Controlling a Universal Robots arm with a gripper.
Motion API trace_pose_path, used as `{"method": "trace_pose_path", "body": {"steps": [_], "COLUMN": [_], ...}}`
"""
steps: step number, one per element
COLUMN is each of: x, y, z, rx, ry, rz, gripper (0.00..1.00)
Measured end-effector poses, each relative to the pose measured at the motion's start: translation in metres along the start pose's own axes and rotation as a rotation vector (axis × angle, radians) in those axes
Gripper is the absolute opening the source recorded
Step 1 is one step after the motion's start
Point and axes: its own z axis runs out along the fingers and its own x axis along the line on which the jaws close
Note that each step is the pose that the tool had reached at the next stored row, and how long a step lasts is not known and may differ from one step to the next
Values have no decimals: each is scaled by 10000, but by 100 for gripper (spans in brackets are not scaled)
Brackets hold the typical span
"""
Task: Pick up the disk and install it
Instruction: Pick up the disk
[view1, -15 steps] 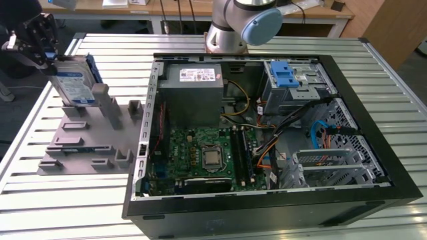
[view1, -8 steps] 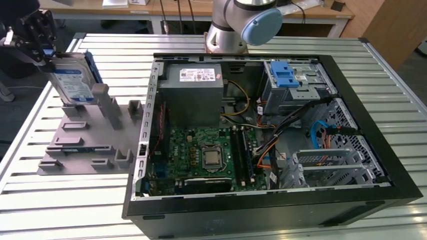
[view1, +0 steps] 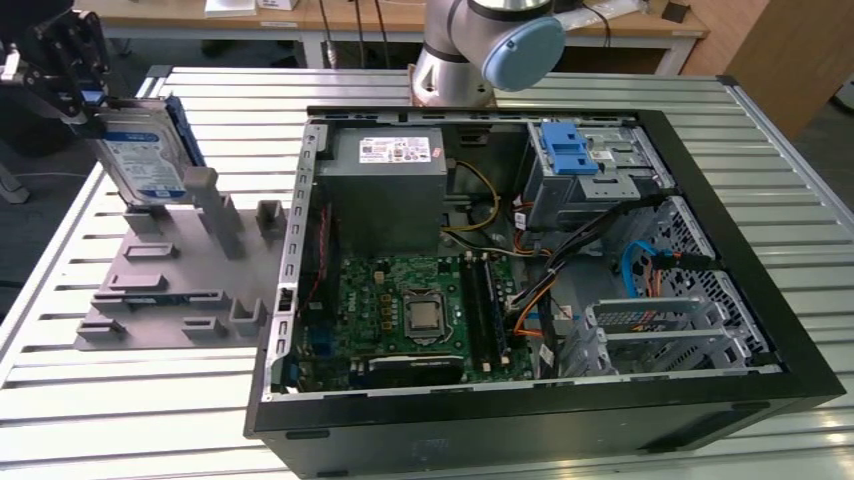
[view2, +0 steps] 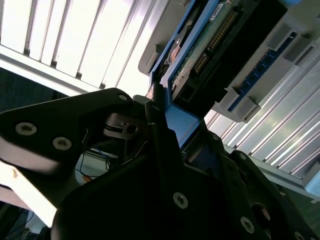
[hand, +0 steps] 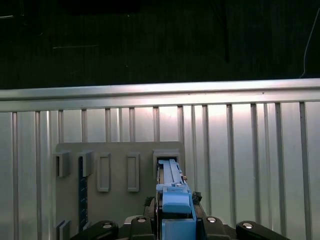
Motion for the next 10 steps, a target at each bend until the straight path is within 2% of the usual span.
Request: {"method": "trace_pose_path", "body": {"steps": [10], "x": [2], "y": [2], "z": [-101], "rx": [-1], "ry": [-19], "rz": [0], "gripper": [36]}}
